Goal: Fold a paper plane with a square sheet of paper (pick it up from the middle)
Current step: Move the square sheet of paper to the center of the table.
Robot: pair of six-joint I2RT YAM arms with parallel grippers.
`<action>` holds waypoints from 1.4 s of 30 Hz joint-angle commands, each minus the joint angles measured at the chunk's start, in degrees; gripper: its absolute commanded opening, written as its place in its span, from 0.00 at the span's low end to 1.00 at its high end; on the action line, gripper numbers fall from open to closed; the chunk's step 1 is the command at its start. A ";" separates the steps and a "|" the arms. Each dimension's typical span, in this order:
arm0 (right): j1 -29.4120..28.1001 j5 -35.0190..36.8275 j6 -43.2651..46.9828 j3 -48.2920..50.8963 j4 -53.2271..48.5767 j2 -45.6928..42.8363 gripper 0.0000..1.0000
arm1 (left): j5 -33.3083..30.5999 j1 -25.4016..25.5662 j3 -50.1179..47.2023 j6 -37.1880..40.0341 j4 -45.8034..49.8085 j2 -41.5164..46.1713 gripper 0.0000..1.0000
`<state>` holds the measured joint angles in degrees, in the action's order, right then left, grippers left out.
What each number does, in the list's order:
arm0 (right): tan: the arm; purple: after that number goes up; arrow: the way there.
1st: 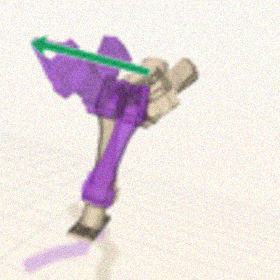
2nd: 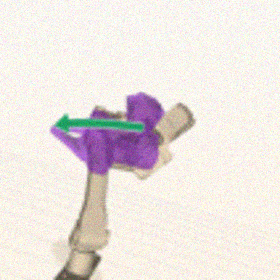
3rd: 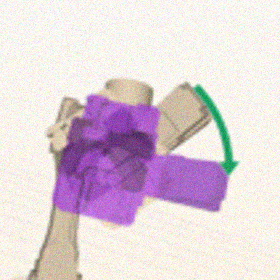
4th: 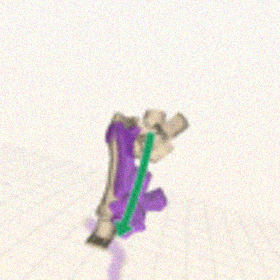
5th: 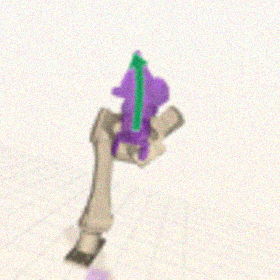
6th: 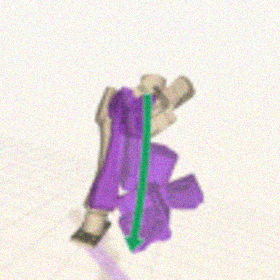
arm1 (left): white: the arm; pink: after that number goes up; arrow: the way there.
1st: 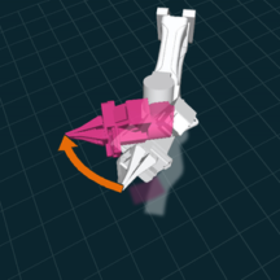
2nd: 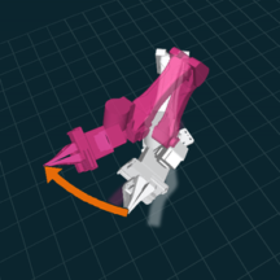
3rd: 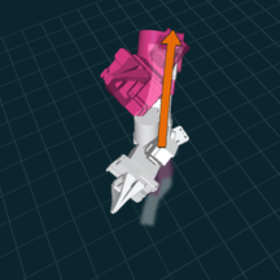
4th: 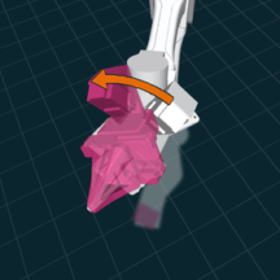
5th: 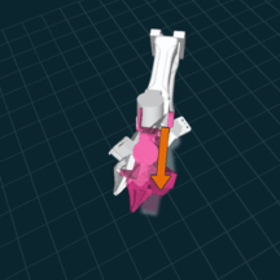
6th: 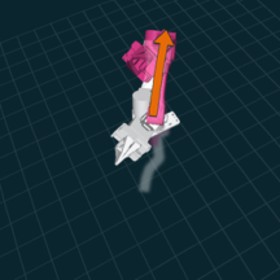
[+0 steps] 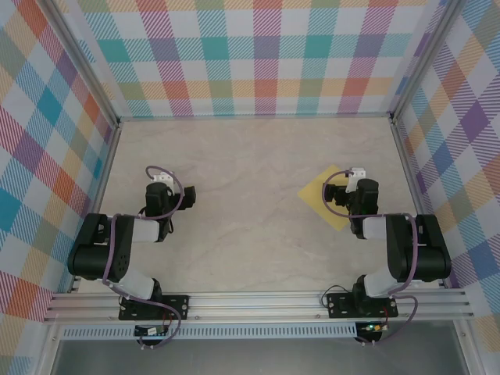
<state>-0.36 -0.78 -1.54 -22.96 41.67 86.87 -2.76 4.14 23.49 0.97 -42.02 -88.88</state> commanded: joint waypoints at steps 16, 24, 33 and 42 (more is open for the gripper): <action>0.36 -1.67 1.12 -1.30 3.51 0.60 1.00 | 0.98 -1.15 1.39 0.85 -2.69 -0.77 1.00; 0.36 -1.75 1.11 -1.38 3.51 0.66 1.00 | 0.99 -1.15 1.39 0.79 -2.65 -0.77 1.00; 0.36 -2.58 1.62 -1.06 3.58 0.15 1.00 | 1.07 -1.19 0.96 0.79 -3.16 -0.38 1.00; -0.95 7.09 -3.68 -8.45 -21.37 -9.88 1.00 | -1.33 -1.67 1.53 -2.03 7.68 10.66 1.00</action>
<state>-1.17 2.02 -1.80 -25.56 32.84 81.06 -2.98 3.57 23.51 0.51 -38.52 -82.96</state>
